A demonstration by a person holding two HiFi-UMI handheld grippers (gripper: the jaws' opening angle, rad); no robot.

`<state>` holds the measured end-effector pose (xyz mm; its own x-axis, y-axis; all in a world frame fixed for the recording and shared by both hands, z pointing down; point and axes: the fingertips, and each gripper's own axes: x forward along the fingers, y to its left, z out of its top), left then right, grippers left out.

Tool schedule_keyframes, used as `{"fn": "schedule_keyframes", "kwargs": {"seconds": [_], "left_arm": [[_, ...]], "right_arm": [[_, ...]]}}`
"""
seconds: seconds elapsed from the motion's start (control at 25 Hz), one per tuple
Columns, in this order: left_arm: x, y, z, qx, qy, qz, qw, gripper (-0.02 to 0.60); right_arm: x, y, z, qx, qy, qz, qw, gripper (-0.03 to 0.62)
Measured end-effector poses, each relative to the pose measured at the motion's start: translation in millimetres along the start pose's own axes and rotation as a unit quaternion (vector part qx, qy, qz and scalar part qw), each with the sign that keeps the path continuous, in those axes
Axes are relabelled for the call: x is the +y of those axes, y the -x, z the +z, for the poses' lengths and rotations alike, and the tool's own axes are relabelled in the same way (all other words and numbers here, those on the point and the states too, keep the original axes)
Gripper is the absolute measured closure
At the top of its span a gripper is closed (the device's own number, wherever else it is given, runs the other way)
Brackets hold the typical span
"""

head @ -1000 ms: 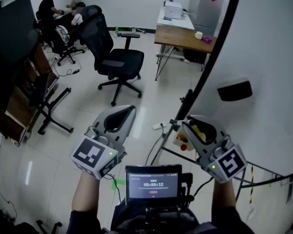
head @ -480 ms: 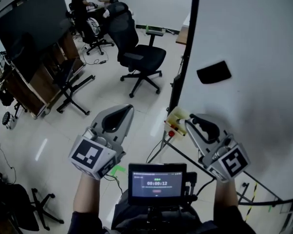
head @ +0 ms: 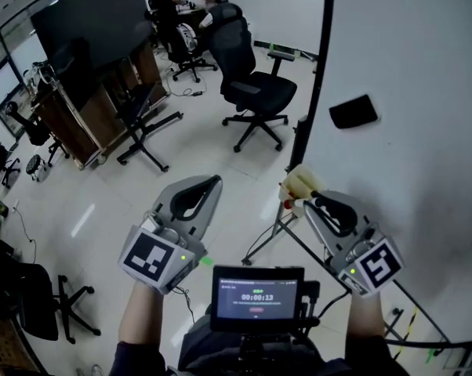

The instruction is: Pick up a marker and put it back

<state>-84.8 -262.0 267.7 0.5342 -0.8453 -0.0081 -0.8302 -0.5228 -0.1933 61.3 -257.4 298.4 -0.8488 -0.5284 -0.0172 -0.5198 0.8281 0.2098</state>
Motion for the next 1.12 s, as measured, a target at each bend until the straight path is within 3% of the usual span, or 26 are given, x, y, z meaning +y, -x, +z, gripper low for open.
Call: {"fn": "schedule_keyframes", "kwargs": {"seconds": [0.16,0.48,0.68,0.84,1.12], "left_arm": [[9.9,28.0,-12.0,0.005,-0.003,-0.005,1.0,0.581],[46.9,104.5,-44.8,0.003,0.031,-0.045,0.9985,0.581],[63.1,135.7,-61.4,-0.006,0.075,-0.07,0.9947,0.581],[45.9,140.0,-62.5,-0.011,0.086,-0.099,0.9913,0.581],[-11.2,133.1,-49.6,-0.016,0.08,-0.133,0.9877,0.581]], "right_arm": [[26.1,-12.5,0.3,0.012,-0.001,-0.004,1.0,0.5],[113.6,-48.5,9.8,0.041,0.014,-0.04,0.998,0.5],[165.0,-57.3,6.7,0.079,0.015,-0.069,0.994,0.5],[182.5,-42.1,5.4,0.102,0.011,-0.093,0.99,0.5],[183.7,15.5,15.6,0.097,0.015,-0.127,0.987,0.5]]}}
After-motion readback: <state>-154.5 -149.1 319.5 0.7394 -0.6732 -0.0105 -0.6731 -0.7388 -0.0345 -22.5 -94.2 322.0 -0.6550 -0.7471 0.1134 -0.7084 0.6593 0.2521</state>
